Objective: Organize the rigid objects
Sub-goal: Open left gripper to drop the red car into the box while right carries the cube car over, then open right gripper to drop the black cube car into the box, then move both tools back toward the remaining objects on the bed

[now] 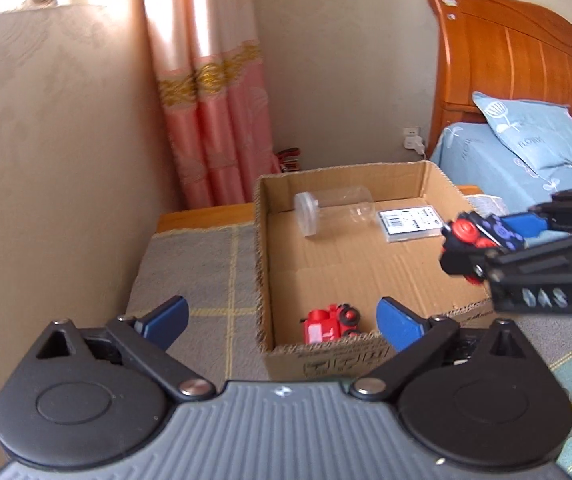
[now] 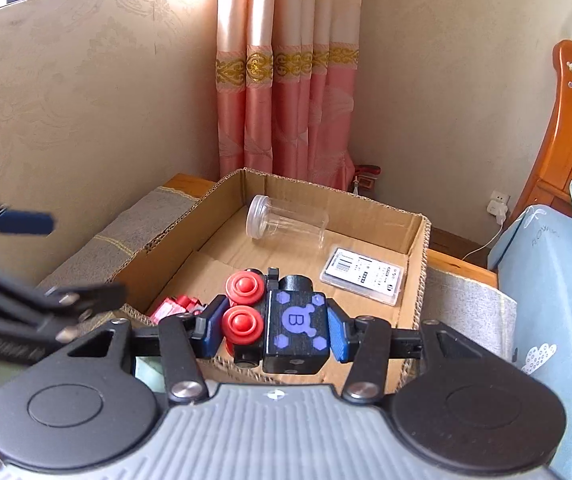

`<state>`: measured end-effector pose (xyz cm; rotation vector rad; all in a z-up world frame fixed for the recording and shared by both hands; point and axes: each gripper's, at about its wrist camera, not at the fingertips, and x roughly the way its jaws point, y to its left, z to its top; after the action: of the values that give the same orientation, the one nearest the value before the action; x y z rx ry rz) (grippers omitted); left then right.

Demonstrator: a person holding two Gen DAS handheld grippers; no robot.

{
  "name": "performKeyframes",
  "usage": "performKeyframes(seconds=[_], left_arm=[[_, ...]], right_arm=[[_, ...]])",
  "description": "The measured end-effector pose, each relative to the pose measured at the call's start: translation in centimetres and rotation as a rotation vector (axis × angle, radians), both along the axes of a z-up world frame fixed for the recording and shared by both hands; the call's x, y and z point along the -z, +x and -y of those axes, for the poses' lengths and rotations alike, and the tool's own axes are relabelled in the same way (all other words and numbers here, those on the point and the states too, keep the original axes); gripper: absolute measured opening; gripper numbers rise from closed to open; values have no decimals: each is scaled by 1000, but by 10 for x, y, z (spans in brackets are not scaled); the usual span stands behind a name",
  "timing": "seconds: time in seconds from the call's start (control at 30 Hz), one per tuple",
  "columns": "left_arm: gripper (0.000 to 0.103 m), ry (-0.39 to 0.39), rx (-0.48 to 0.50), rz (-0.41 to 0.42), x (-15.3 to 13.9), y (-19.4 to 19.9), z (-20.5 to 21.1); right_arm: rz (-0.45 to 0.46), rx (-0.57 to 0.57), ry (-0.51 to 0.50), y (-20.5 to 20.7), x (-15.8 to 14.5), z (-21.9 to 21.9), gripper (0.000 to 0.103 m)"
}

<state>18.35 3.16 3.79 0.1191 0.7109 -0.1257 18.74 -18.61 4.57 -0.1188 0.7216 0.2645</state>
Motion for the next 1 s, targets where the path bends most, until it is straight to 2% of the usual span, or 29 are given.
performKeyframes(seconds=[0.17, 0.3, 0.33, 0.37, 0.4, 0.43, 0.47, 0.73, 1.0], left_arm=[[100, -8, -41, -26, 6, -20, -11], [100, -55, -48, -58, 11, -31, -18], [100, -64, -49, -64, 12, -35, -19], [100, -68, -47, -67, 12, -36, -20], [100, -71, -45, -70, 12, -38, -20], [100, -73, -42, -73, 13, -39, -19], [100, -75, -40, -77, 13, -41, -19], [101, -89, -20, -67, 11, -53, -11], [102, -69, -24, -85, 25, -70, -13]], right_arm=[[-42, 0, 7, 35, 3, -16, 55], [-48, 31, 5, 62, 2, -27, 56], [-45, 38, 7, 67, 1, -28, 62], [-43, 36, 7, 71, 0, -29, 78], [-40, 34, 4, 72, -2, -31, 86], [-23, 40, 0, 70, -4, -32, 97], [-6, 43, -8, 67, -6, -33, 103], [-11, 29, -38, 25, -7, -36, 103], [-52, 97, -20, -34, 6, -30, 103]])
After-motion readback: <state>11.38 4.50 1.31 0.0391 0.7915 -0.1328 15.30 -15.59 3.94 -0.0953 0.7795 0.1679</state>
